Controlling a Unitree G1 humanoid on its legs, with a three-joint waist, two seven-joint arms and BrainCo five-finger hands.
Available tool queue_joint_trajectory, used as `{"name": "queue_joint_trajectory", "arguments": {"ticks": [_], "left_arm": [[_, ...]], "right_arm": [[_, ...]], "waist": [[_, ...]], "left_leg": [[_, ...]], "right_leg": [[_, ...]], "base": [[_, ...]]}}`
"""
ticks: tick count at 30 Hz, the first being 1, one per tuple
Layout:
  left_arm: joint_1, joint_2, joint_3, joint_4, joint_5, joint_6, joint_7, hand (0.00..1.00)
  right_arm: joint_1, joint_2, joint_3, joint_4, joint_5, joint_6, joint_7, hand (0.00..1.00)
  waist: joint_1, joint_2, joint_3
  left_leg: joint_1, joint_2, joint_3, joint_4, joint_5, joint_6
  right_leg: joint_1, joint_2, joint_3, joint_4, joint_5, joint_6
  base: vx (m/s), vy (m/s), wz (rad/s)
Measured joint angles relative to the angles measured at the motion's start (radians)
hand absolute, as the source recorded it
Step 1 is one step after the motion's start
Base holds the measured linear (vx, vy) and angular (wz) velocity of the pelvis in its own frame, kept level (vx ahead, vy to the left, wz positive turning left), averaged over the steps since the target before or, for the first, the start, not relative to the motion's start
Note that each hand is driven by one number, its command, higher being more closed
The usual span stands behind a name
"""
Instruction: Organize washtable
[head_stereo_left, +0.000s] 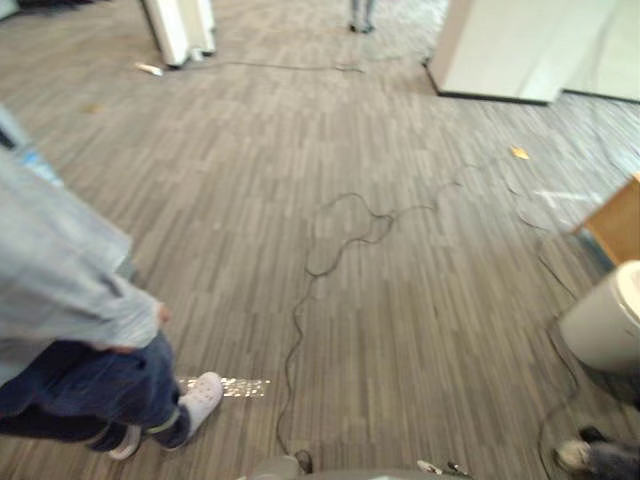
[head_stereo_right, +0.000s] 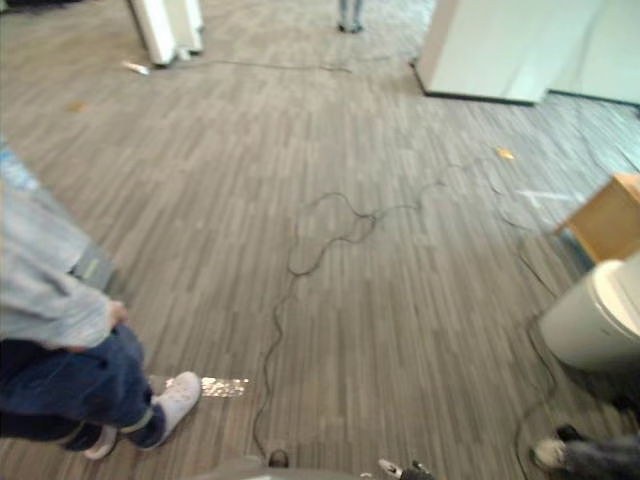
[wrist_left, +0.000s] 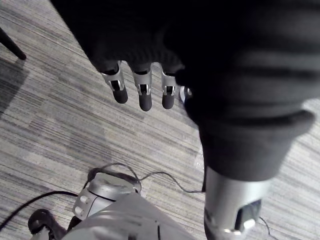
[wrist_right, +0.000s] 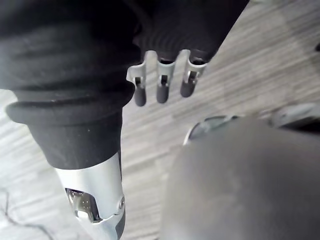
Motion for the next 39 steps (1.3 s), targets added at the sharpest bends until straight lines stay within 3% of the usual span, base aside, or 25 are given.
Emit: {"name": "queue_joint_trajectory", "arguments": {"ticks": [4,5,6,8,9,14,15,24,25,39], "left_arm": [[0.010,0.001,-0.032,0.003,0.008,0.002,-0.002,0.00],[0.011,0.002,-0.040,0.004,0.008,0.002,-0.003,0.00],[0.011,0.004,-0.044,0.006,0.008,0.003,-0.005,0.00],[0.012,0.009,-0.057,0.008,0.007,0.005,-0.013,0.00],[0.012,0.013,-0.067,0.011,0.007,0.006,-0.016,0.00],[0.015,0.022,-0.073,0.010,0.007,0.004,-0.021,0.00],[0.019,0.017,-0.074,0.011,0.008,0.003,-0.020,0.00],[0.021,0.010,-0.072,0.011,0.007,0.000,-0.021,0.00],[0.021,0.030,-0.071,0.028,0.008,0.001,-0.021,0.00],[0.010,0.030,-0.082,0.039,-0.009,-0.003,-0.023,0.00]], "right_arm": [[0.002,-0.002,0.003,-0.004,0.001,0.001,0.000,0.00],[0.001,-0.004,0.004,-0.007,0.001,0.002,0.000,0.00],[0.001,-0.010,0.006,-0.009,0.004,0.002,0.000,0.00],[0.001,-0.008,0.009,-0.010,0.015,0.002,-0.001,0.00],[0.002,-0.009,0.012,-0.010,0.020,0.002,-0.001,0.00],[0.014,-0.003,0.020,-0.003,0.067,0.004,-0.001,0.00],[0.021,-0.007,0.019,0.000,0.085,0.007,0.000,0.00],[0.041,-0.011,0.036,0.004,0.085,0.009,-0.001,0.00],[0.023,-0.008,0.093,0.040,0.087,0.004,0.000,0.00],[0.036,-0.011,0.096,0.039,0.124,-0.006,0.022,0.00]], "waist": [[-0.002,0.019,-0.011],[-0.002,0.022,-0.011],[-0.002,0.024,-0.010],[-0.005,0.024,-0.010],[-0.005,0.023,-0.010],[-0.004,0.003,-0.023],[-0.004,0.010,-0.031],[-0.006,0.010,-0.049],[-0.028,-0.009,-0.055],[-0.028,-0.001,-0.056]], "left_leg": [[0.055,-0.030,-0.101,-0.170,0.116,0.015],[0.065,-0.029,-0.117,-0.203,0.142,0.016],[0.068,-0.028,-0.126,-0.214,0.150,0.011],[0.067,-0.026,-0.124,-0.226,0.150,0.011],[0.065,-0.026,-0.123,-0.231,0.150,0.010],[0.072,-0.047,-0.096,-0.266,0.161,-0.005],[0.074,-0.048,-0.096,-0.267,0.165,-0.008],[0.083,-0.040,-0.093,-0.268,0.170,-0.015],[0.135,-0.071,-0.062,-0.269,0.149,0.012],[0.123,-0.058,-0.010,-0.269,0.131,0.028]], "right_leg": [[-0.008,-0.022,-0.048,0.043,0.041,0.005],[-0.028,-0.028,-0.003,0.082,0.043,0.002],[-0.059,-0.022,0.120,0.121,0.035,-0.009],[-0.092,0.009,0.339,0.144,0.001,0.012],[-0.091,0.014,0.367,0.137,-0.004,0.019],[-0.090,0.050,0.399,-0.002,-0.004,0.014],[-0.090,0.052,0.400,-0.009,-0.012,0.036],[-0.052,0.073,0.392,-0.074,-0.010,0.037],[0.016,0.043,0.397,-0.106,-0.011,0.035],[0.002,0.052,0.447,-0.122,-0.011,0.035]], "base": [[-0.09,0.104,0.69],[-0.10,0.105,0.37],[-0.15,0.144,0.28],[-0.12,0.082,0.09],[-0.16,0.022,0.09],[-0.12,-0.065,-0.04],[-0.09,-0.093,-0.13],[0.00,-0.054,0.05],[0.00,0.000,0.00],[0.00,-0.028,-0.10]]}}
